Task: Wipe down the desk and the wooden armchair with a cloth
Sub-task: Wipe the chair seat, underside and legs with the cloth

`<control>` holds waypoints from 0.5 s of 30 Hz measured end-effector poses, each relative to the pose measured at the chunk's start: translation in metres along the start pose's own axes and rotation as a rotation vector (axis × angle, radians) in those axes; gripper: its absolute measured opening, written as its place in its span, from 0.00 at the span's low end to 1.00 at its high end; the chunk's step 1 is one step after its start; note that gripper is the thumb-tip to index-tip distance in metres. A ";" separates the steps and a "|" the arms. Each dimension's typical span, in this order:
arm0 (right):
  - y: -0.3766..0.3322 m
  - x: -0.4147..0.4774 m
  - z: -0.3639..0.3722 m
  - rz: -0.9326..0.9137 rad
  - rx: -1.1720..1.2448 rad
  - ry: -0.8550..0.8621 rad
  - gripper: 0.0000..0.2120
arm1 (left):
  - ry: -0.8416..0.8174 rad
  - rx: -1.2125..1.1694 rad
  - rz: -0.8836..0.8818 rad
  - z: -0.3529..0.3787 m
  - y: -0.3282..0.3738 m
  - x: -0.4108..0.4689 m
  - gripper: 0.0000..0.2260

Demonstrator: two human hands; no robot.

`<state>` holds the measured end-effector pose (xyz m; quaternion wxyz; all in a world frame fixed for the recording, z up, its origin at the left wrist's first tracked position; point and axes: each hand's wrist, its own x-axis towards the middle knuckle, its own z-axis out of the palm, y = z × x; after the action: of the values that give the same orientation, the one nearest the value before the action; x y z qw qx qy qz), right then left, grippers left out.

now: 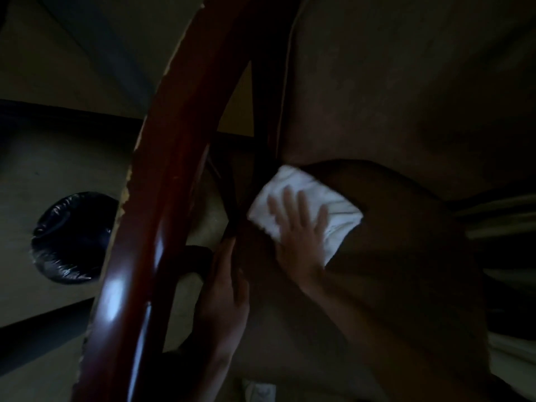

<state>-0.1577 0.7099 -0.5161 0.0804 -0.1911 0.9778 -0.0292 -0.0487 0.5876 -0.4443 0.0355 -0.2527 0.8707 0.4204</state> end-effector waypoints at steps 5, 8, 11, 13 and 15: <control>-0.007 -0.104 0.026 -0.496 -0.018 -0.077 0.28 | 0.016 -0.074 -0.095 -0.005 0.011 -0.005 0.25; -0.007 -0.145 0.031 -0.612 -0.094 -0.236 0.22 | -0.013 -0.087 -0.103 -0.007 0.019 -0.003 0.25; 0.008 -0.154 0.034 -0.755 0.200 -0.313 0.22 | -0.016 -0.104 -0.130 -0.005 0.024 0.000 0.23; 0.027 -0.133 0.025 -0.733 0.827 -0.418 0.25 | 0.000 -0.102 -0.120 -0.003 0.025 0.004 0.21; 0.046 -0.110 0.008 -0.493 1.304 -0.487 0.27 | 0.037 -0.079 -0.065 0.001 0.025 0.009 0.23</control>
<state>-0.0726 0.7938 -0.5115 0.3833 -0.3198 0.6450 -0.5785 -0.0681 0.5970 -0.4296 0.0232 -0.2897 0.8454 0.4482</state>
